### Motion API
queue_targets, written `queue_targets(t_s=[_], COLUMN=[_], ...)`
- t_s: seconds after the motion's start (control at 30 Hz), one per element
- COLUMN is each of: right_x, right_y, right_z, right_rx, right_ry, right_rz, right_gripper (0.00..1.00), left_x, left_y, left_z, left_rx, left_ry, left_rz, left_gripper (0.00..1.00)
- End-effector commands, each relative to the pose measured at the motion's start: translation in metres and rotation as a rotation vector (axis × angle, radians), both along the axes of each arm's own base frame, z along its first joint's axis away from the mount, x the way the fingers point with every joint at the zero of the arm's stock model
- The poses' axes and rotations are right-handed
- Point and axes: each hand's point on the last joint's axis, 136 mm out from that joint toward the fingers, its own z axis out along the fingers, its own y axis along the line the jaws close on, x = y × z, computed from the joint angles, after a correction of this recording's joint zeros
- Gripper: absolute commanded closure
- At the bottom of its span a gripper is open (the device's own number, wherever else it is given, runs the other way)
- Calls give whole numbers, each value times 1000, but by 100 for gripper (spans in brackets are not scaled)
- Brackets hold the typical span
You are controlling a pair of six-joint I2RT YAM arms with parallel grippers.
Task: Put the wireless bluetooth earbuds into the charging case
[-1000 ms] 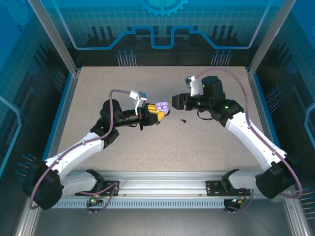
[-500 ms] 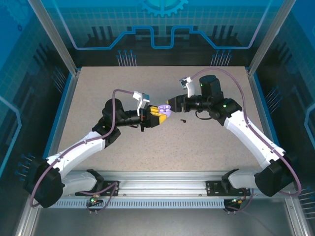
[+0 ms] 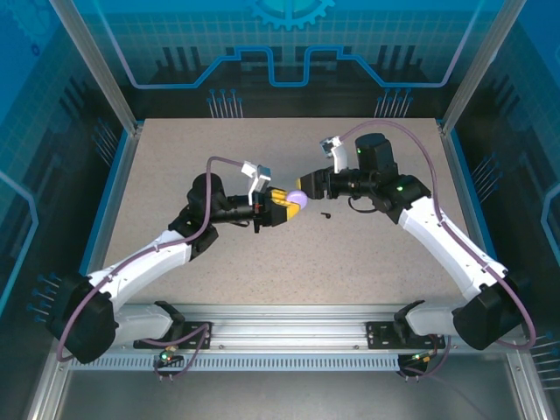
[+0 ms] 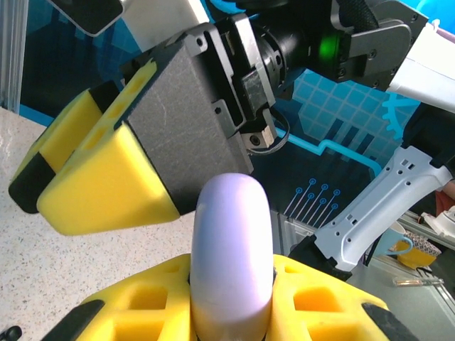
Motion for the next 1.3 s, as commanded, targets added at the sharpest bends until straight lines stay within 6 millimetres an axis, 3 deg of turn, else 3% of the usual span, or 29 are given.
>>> queue_targets(t_s=[0.0, 0.2, 0.43, 0.8, 1.27], right_x=[-21, -9, 7, 11, 8], right_y=[9, -7, -32, -48, -54], right_z=[35, 24, -2, -20, -24], right_rx=[68, -24, -174, -262, -271], right_ry=[-92, -83, -47, -28, -23], right_rz=[88, -29, -177, -235, -248], right_gripper=[44, 44, 44, 44, 44], left_x=[17, 30, 64, 120, 170], left_y=[-1, 3, 29, 98, 112], left_z=[-9, -15, -36, -114, -195], left_rx=[28, 47, 75, 279, 500], left_ry=[47, 73, 235, 457, 652], left_rz=[70, 141, 273, 594, 624], left_gripper=[92, 91, 92, 92, 88])
